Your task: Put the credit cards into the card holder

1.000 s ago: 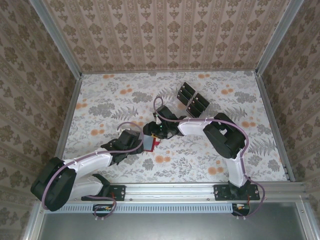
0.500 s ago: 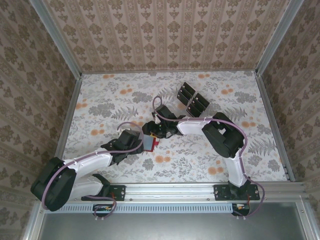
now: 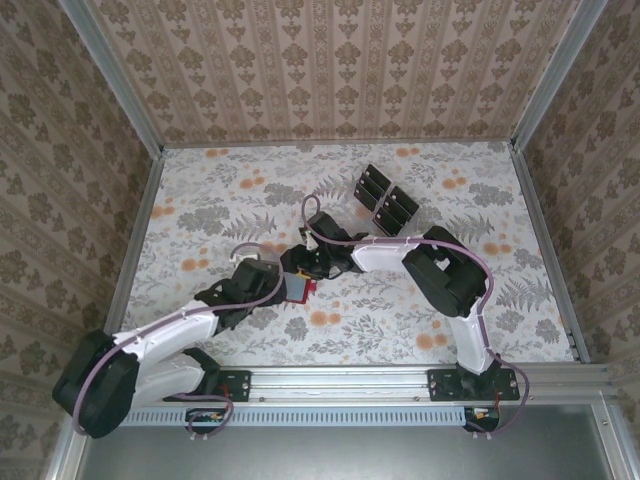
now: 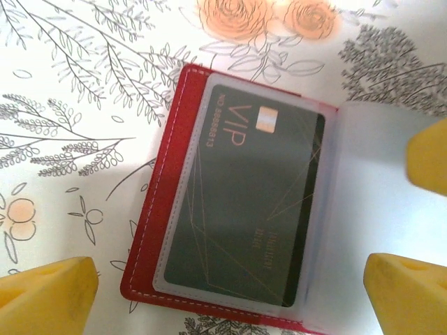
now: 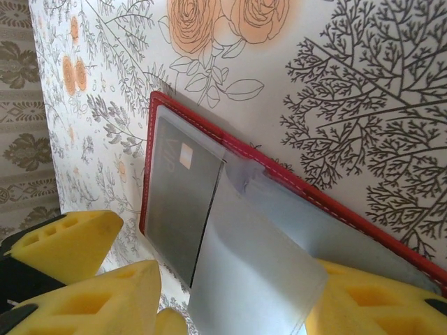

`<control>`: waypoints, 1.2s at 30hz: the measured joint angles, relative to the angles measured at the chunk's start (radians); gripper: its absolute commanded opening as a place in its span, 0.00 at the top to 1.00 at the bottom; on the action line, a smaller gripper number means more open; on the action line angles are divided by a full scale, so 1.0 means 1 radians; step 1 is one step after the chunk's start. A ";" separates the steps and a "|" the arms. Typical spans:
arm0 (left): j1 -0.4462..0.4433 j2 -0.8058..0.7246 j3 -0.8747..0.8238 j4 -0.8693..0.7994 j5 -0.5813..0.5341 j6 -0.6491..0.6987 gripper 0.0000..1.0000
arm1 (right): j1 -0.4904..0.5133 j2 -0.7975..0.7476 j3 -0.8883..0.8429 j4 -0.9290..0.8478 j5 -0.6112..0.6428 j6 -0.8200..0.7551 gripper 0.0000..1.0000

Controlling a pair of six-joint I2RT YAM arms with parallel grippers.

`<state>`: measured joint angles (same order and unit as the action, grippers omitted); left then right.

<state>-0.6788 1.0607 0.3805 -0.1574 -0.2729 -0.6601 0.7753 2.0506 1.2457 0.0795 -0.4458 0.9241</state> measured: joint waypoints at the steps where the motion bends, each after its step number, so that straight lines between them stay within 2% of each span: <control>1: 0.000 -0.018 0.000 -0.008 0.000 -0.002 0.00 | 0.001 0.000 0.003 0.000 -0.001 0.003 0.45; 7: 0.000 -0.184 0.001 -0.058 -0.003 -0.027 0.00 | 0.019 0.000 0.058 -0.003 -0.003 0.018 0.45; 12: 0.000 -0.281 0.002 -0.104 -0.020 -0.052 0.00 | 0.041 0.031 0.172 -0.016 -0.003 0.019 0.44; 17: 0.000 -0.304 0.004 -0.131 -0.031 -0.074 0.00 | 0.056 0.139 0.299 -0.034 -0.002 0.019 0.44; 23: 0.000 -0.310 0.006 -0.155 -0.043 -0.101 0.00 | 0.061 0.238 0.362 -0.065 0.000 0.021 0.44; 31: 0.000 -0.310 0.006 -0.158 -0.046 -0.112 0.00 | 0.061 0.239 0.383 -0.069 -0.004 0.010 0.44; 36: 0.000 -0.310 0.010 -0.184 -0.047 -0.116 0.00 | 0.061 0.167 0.296 -0.071 -0.003 -0.020 0.44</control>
<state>-0.6788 0.7506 0.3908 -0.3416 -0.3199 -0.7761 0.8368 2.2173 1.5414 0.0090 -0.4488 0.9039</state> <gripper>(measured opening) 0.997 0.561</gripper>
